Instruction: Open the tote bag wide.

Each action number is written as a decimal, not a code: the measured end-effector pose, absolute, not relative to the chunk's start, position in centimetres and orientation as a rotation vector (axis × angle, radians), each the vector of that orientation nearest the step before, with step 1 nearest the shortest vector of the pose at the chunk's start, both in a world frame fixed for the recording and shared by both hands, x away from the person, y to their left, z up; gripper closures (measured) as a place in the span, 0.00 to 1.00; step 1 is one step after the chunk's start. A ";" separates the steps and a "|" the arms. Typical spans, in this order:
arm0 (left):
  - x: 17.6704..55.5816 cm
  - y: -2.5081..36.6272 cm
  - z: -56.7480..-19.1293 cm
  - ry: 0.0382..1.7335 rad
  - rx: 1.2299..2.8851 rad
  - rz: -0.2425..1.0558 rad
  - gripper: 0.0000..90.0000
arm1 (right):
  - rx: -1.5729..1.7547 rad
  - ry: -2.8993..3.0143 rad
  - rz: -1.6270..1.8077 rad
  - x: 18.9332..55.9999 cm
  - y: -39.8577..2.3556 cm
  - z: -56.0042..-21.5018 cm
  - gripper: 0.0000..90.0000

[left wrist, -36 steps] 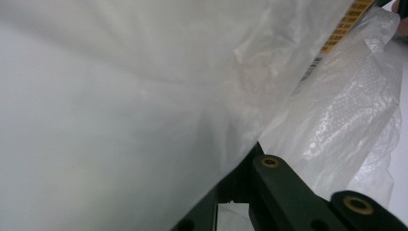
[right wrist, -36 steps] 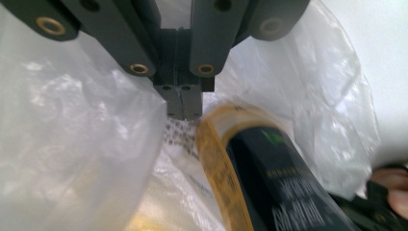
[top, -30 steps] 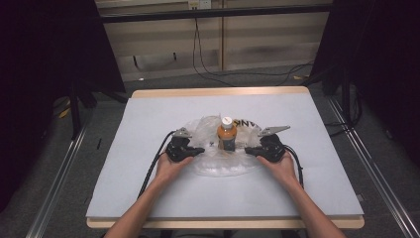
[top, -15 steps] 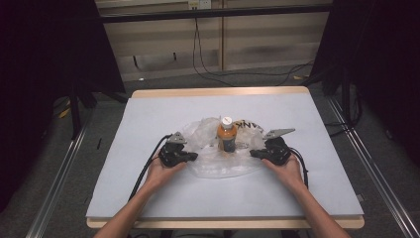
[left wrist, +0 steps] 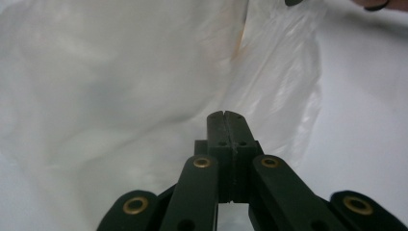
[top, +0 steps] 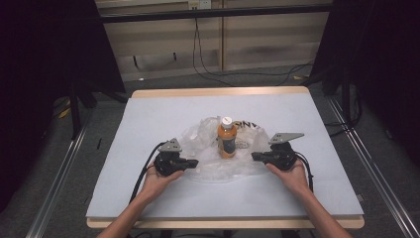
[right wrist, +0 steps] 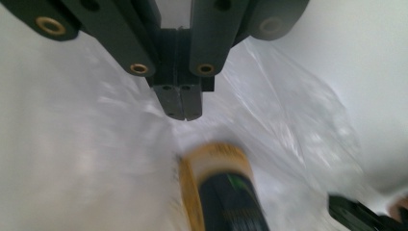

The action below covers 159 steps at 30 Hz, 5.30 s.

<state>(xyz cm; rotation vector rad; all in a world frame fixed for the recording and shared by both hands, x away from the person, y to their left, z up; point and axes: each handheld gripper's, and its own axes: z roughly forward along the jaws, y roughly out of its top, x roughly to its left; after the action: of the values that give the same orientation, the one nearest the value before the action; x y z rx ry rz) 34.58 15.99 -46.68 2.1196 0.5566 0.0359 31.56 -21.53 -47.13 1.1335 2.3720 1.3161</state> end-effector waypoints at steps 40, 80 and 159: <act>41.9 8.6 -43.8 0.517 2.306 0.015 1.00 | 0.960 2.567 1.366 38.7 -19.3 -42.6 1.00; 38.3 6.9 -46.8 0.453 2.467 -0.058 1.00 | 1.045 2.780 1.099 43.0 -17.7 -47.0 1.00; 38.3 8.4 -45.5 0.489 2.398 -0.012 1.00 | 0.894 2.705 1.186 35.3 -14.5 -45.5 1.00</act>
<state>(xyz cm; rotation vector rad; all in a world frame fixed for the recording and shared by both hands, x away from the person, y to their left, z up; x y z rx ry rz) 38.26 8.36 -45.53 2.3975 0.4892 -0.0120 35.26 -14.51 -45.50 0.8944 2.7048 1.1859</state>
